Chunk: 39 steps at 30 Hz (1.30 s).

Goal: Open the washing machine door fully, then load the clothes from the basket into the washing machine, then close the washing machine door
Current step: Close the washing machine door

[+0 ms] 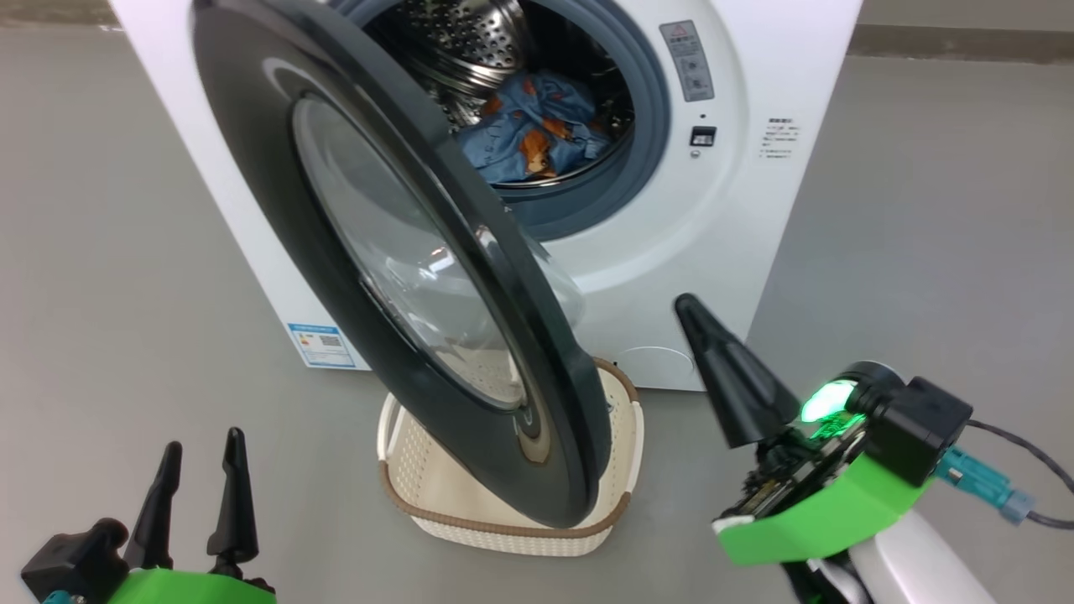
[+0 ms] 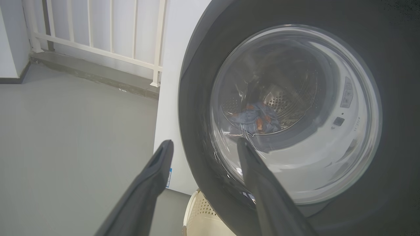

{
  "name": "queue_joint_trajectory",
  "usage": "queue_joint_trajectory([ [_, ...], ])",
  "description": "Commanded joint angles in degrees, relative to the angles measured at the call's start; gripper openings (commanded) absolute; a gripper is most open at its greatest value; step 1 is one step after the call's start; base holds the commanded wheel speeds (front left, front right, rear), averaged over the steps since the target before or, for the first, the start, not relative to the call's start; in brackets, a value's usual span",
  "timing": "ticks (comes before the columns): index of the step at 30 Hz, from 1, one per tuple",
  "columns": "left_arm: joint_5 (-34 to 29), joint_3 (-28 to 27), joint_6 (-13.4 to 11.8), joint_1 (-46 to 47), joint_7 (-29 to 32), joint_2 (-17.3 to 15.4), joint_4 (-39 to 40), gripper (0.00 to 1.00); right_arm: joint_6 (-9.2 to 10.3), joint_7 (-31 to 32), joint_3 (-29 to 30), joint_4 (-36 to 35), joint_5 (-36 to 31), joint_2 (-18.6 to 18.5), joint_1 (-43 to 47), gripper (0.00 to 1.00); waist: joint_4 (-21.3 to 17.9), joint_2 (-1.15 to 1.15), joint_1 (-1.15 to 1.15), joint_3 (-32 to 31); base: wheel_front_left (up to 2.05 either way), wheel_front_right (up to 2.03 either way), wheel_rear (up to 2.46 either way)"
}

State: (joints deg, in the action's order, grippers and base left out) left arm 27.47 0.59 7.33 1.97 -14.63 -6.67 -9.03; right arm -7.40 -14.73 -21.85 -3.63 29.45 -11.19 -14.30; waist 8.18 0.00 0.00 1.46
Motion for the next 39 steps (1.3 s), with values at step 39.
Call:
queue_joint_trajectory([
  [39,0.9,-1.9,0.2,1.3,-0.4,0.1,1.2,1.0,-0.09,-0.3,-22.1,16.5,6.7,-4.8,-7.8,0.0,5.6,0.0,0.0,1.9,0.0,0.0,0.0],
])
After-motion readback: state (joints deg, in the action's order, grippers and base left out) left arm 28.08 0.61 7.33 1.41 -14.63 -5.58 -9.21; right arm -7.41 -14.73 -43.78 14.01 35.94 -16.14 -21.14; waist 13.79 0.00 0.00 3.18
